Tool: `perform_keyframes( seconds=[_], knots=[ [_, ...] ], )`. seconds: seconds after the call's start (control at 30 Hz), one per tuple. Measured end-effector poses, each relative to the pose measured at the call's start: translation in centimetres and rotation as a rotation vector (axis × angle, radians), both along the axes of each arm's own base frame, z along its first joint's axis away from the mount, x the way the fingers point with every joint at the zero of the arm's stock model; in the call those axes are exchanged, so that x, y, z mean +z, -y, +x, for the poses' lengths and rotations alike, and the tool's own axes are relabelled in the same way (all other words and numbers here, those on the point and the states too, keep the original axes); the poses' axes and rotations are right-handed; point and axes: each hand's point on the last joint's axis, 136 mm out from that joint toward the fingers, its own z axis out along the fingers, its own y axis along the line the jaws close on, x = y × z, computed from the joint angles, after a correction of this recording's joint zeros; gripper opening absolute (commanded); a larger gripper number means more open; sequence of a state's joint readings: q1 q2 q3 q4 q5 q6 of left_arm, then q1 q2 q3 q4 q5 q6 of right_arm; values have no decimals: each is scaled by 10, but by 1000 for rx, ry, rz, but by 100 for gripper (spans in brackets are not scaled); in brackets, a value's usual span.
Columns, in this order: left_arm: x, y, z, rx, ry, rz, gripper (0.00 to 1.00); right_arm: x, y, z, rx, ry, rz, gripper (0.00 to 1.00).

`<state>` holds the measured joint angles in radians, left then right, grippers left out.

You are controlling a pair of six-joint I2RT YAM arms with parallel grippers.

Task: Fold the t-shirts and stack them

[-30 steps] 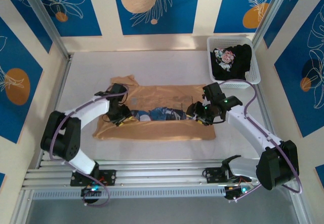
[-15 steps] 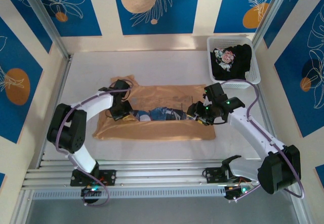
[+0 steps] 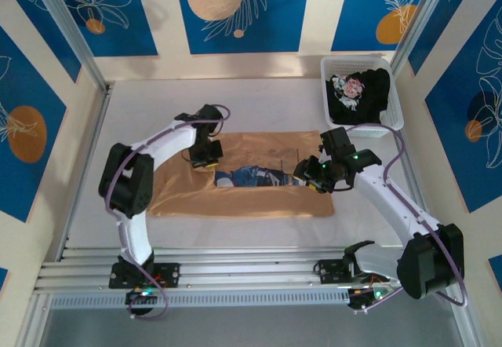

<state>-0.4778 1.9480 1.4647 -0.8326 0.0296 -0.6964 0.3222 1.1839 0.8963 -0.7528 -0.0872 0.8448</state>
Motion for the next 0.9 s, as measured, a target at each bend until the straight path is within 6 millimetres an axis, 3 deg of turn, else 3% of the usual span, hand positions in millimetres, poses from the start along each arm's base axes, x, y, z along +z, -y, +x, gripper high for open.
perform_keyframes(
  seconds=[0.13, 0.27, 0.47, 0.7, 0.9],
  knots=[
    [-10, 12, 2, -80, -37, 35, 0, -1, 1, 0, -4, -2, 1, 48],
    [-7, 23, 8, -152, -30, 47, 24, -5, 1, -2, -4, -21, 5, 48],
    [5, 37, 14, -244, 61, 19, 47, -9, 1, -4, -2, -40, 6, 48],
    [37, 18, 3, -219, 139, 18, 49, -15, -1, -3, 2, -64, 9, 49],
    [17, -3, -10, -184, 61, 65, 55, -19, -3, -2, 5, -78, 11, 48]
  ],
)
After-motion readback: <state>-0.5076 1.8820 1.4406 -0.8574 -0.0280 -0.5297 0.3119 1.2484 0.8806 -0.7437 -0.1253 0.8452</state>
